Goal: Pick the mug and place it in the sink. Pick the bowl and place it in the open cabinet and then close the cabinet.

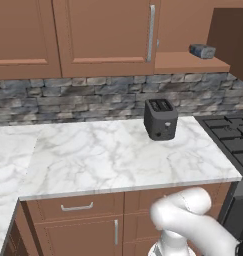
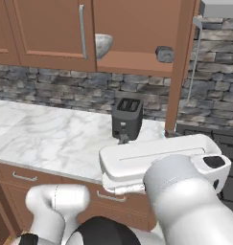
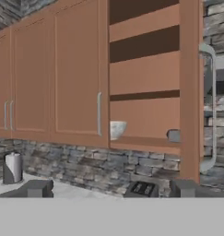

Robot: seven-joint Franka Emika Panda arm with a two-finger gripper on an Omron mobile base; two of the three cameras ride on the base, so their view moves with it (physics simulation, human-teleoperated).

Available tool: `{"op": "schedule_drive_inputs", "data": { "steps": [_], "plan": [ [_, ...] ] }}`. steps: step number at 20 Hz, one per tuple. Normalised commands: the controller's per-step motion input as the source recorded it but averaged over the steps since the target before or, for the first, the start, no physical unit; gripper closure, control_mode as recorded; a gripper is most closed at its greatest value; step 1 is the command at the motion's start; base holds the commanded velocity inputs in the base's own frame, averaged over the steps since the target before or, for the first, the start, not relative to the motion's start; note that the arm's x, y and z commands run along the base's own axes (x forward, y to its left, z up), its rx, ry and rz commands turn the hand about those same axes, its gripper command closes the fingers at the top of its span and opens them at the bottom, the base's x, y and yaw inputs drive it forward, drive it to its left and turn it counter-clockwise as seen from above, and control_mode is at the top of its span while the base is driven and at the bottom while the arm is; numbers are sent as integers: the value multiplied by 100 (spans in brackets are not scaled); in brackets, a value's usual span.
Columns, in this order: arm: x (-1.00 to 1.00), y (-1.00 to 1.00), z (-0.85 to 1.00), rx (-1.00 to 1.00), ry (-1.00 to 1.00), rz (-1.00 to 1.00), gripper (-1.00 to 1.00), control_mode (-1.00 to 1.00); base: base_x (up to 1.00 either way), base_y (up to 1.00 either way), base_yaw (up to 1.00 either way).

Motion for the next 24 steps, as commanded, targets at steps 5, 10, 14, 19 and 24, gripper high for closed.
{"op": "schedule_drive_inputs", "data": {
  "steps": [5, 10, 14, 19, 24],
  "plan": [
    [71, -81, 0, 14, 2, 24, -100, -100, 0, 0, 0],
    [79, -44, -5, 3, 4, 20, -100, -100, 0, 0, 0],
    [84, -37, -13, 0, 0, 19, -100, -100, 0, 0, 0],
    [72, -54, -1, 0, 0, 19, -100, -100, 0, 0, 0],
    [44, -51, 0, 0, 0, 15, -100, -100, 0, 0, 0]
  ]
}}
